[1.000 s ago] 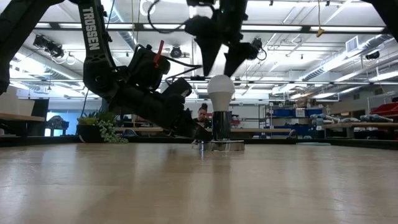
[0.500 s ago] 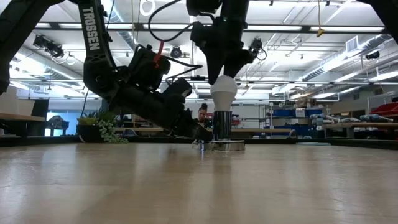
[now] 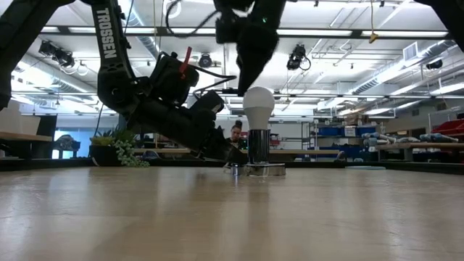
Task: Screw lightbulb
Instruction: Remove the white lightbulb from the silver lamp
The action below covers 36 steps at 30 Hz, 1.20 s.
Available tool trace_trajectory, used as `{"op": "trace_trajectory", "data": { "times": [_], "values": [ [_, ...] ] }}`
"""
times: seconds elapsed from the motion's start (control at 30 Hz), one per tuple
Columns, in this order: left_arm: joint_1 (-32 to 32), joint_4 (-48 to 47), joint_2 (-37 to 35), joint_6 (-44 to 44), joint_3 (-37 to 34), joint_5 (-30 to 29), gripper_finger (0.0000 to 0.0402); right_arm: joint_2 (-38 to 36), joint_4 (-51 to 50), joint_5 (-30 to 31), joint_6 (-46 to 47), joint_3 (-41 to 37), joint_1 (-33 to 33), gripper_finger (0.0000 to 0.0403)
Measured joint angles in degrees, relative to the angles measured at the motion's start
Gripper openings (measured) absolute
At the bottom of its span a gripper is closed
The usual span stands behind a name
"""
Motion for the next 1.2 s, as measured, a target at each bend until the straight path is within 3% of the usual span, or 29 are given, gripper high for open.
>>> {"op": "trace_trajectory", "data": {
  "times": [0.13, 0.33, 0.57, 0.87, 1.03, 1.2],
  "values": [
    [0.0, 0.0, 0.0, 0.2, 0.0, 0.0, 0.0, 0.0, -1.7, 0.2, 10.1, 3.7, 2.0, 0.0223],
    [0.0, 0.0, 0.0, 0.0, 0.0, 0.9, 0.0, -0.1, -5.5, 5.2, 27.6, 7.2, 3.6, 0.0235],
    [0.0, 0.0, 0.0, -0.9, 0.0, 1.2, 0.0, 0.0, -7.7, 10.0, 29.1, 5.7, 3.5, 0.0284],
    [0.0, 0.0, 0.0, -0.9, 0.0, 1.3, 0.0, -0.1, -7.4, 6.2, 37.2, 0.4, 0.8, 0.0341],
    [0.0, 0.0, 0.0, -0.9, 0.0, 1.3, 0.0, -0.1, -6.1, 3.4, 37.3, -1.8, 0.4, 0.0347],
    [0.0, 0.0, 0.0, -0.9, 0.0, 1.3, 0.0, -0.1, -6.0, 2.9, 36.1, -1.9, 0.2, 0.0321]
  ]
}}
